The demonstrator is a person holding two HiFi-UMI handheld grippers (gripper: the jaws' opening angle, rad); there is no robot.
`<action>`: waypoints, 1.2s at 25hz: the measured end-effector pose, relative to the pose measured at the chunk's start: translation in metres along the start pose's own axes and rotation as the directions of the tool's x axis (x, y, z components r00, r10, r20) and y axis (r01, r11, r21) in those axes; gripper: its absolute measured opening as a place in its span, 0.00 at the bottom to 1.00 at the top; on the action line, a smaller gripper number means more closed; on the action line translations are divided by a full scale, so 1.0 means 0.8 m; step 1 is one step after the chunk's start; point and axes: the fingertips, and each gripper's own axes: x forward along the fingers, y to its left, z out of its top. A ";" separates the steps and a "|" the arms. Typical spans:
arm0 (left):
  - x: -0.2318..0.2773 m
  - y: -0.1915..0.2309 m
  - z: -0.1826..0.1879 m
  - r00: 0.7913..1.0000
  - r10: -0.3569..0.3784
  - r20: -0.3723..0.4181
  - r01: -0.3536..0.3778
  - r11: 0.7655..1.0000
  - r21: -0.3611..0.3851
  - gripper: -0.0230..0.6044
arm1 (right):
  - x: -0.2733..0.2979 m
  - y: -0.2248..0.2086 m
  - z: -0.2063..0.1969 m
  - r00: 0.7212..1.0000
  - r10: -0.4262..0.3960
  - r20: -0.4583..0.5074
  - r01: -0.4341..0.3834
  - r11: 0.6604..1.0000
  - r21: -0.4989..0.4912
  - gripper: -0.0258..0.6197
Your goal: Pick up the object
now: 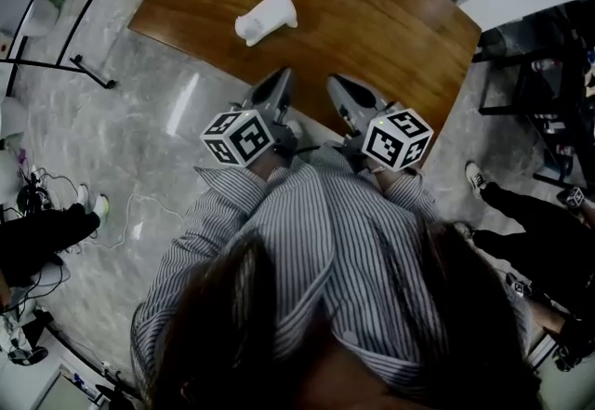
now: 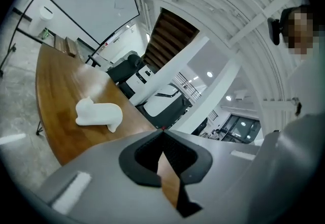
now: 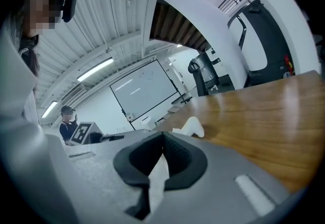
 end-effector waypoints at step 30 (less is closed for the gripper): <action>0.214 0.178 0.023 0.851 0.493 -0.181 -0.416 0.842 0.343 0.66 | 0.040 -0.158 0.045 0.995 -0.101 -0.007 0.101 0.974 0.202 0.04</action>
